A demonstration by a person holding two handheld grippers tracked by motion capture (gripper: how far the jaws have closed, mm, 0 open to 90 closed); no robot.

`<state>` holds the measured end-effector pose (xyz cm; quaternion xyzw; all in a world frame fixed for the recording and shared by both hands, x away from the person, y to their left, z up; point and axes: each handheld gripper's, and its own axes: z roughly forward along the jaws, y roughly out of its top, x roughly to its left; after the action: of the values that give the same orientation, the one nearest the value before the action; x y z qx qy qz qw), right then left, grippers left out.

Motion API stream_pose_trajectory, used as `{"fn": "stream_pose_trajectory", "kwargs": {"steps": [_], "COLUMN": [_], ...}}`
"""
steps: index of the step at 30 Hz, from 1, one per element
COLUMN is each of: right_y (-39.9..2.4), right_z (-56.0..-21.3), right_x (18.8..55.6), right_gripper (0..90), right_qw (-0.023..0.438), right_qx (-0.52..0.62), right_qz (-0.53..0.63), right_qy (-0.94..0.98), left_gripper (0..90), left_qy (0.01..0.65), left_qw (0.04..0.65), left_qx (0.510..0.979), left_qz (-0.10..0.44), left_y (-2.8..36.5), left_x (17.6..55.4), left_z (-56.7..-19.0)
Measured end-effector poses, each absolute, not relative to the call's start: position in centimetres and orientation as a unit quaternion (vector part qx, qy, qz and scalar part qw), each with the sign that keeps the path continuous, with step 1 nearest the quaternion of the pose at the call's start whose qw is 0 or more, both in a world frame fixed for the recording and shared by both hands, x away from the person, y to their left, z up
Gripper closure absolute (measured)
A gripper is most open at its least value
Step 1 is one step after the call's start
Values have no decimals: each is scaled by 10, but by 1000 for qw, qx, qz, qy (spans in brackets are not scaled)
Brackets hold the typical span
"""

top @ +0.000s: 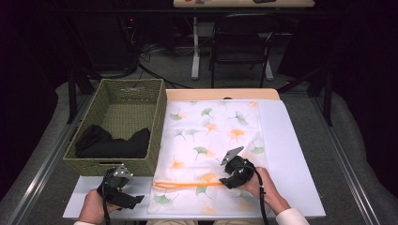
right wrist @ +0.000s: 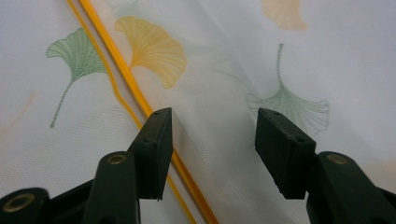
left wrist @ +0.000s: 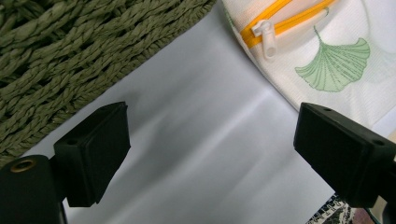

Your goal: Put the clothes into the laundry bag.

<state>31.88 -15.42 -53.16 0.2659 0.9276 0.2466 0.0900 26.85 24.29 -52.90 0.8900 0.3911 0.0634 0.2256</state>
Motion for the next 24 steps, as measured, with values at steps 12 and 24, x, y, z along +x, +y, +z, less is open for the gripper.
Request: {"fn": "stream_pose_trajectory", "kwargs": {"steps": [12,24], "right_y": [-143,-142], "right_z": [-535,-526], "right_x": [311,316], "right_gripper": [892,900], "right_qw": [77,116], "right_qx": [222,240], "right_qz": [231,238], "right_qy": [944,934], "left_gripper": [119,122], "left_qy": [390,390], "left_qw": [230,233], "left_qx": [890,889], "left_qz": [61,63], "left_y": [244,245], "left_x": [268,268], "left_z": [-529,-528]}}
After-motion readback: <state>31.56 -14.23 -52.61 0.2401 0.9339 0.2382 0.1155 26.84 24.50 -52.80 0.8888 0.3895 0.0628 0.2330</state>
